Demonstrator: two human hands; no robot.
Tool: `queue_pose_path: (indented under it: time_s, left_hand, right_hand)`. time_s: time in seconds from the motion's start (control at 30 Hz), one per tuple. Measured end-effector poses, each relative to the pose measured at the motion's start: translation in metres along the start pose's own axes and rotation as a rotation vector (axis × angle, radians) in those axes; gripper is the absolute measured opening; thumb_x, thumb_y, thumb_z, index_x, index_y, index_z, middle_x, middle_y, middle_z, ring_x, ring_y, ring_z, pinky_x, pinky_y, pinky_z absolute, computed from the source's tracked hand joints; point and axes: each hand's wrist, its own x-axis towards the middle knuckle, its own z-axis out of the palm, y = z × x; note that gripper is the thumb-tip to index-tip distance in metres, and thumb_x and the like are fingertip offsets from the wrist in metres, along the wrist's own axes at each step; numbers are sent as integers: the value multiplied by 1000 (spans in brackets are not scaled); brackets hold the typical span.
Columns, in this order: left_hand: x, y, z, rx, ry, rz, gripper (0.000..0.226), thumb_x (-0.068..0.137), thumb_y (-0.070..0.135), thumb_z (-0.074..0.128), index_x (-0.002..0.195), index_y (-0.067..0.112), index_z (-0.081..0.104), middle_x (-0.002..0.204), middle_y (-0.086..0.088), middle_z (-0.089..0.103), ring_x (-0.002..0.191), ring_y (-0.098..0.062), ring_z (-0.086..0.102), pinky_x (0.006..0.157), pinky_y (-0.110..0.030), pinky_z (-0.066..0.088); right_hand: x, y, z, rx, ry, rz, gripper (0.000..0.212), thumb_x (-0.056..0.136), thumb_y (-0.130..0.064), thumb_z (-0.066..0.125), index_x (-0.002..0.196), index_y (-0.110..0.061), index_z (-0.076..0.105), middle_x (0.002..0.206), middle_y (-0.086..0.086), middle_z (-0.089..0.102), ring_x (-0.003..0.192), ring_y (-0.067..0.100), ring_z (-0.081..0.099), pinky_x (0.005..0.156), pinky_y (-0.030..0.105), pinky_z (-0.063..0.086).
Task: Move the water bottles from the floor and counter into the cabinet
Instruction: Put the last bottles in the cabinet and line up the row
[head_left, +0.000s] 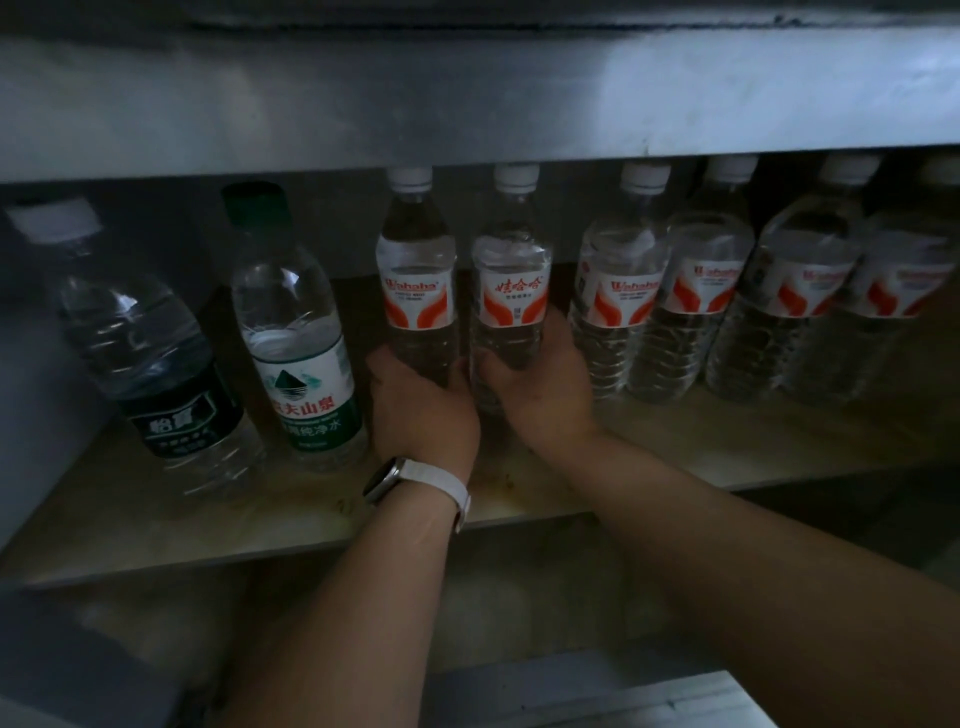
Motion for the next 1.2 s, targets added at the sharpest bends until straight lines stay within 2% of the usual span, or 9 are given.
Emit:
queue_pose_path:
  time_s: [0.13,0.27,0.57,0.67,0.73,0.87,0.93,1.07,1.2]
  left_hand:
    - [-1,2,-3,-49,37,-39,51,84,39,77,117,27,39,123,-3,62,111,-30,63,83,-37,48]
    - [-4,3,-6,-55,41,-34,49,84,37,77,114,30,39,116,1,62,108,-27,64,80,-36,47]
    - [-3,-3,-5,-39,28,13,58,87,38,74,132,22,42,129,-4,61,115,-28,62,82,-34,44]
    - [-6,-3,-6,-1,11,46,59,91,36,69,139,24,39,135,-4,59,121,-28,59,89,-34,44]
    - [-14,-1,-11,10,-7,98,53,93,32,66,139,30,40,133,1,59,120,-23,59,93,-34,45]
    - [-44,-3,-40,-117,-82,232,54,89,21,71,112,63,45,114,30,60,111,7,57,94,-26,48]
    - [-53,-12,-61,-139,-36,280,56,87,15,72,116,57,48,119,29,58,116,4,55,98,-26,46]
    - [-49,-38,-98,-100,159,353,43,85,15,71,120,32,53,122,2,60,111,-16,60,93,-34,51]
    - [-32,-55,-127,-66,316,345,44,83,18,71,122,20,50,122,-5,51,104,-11,54,82,-12,43]
  right_hand:
    - [-1,-1,0,5,4,11,56,82,-27,76,130,-18,49,126,-2,62,121,14,57,91,21,42]
    - [-2,-2,-1,-8,11,11,55,83,-26,76,130,-18,49,126,-2,62,121,15,57,92,21,43]
    - [-4,-2,-4,-32,-16,-1,59,83,-34,74,133,-20,46,127,-4,61,120,13,57,99,33,50]
    - [-7,-6,-5,-43,-32,15,64,77,-47,69,131,-21,48,124,-5,62,118,12,59,97,39,53]
    - [-10,-8,-6,-40,-54,43,66,73,-52,66,130,-24,49,122,-8,62,116,10,59,96,37,53]
    - [-27,-12,-17,17,-67,83,58,79,-30,74,131,-28,48,122,-8,58,113,7,57,96,32,50]
    - [-38,-18,-22,-2,-45,66,60,79,-30,75,131,-31,46,123,-10,52,112,5,54,97,31,49]
    - [-59,-34,-23,-21,-134,2,50,81,-34,72,124,-37,47,116,-19,48,107,-1,50,93,25,47]
    - [-67,-50,-3,-29,-262,-4,55,84,-34,72,132,-34,46,119,-19,51,104,-5,50,87,14,44]
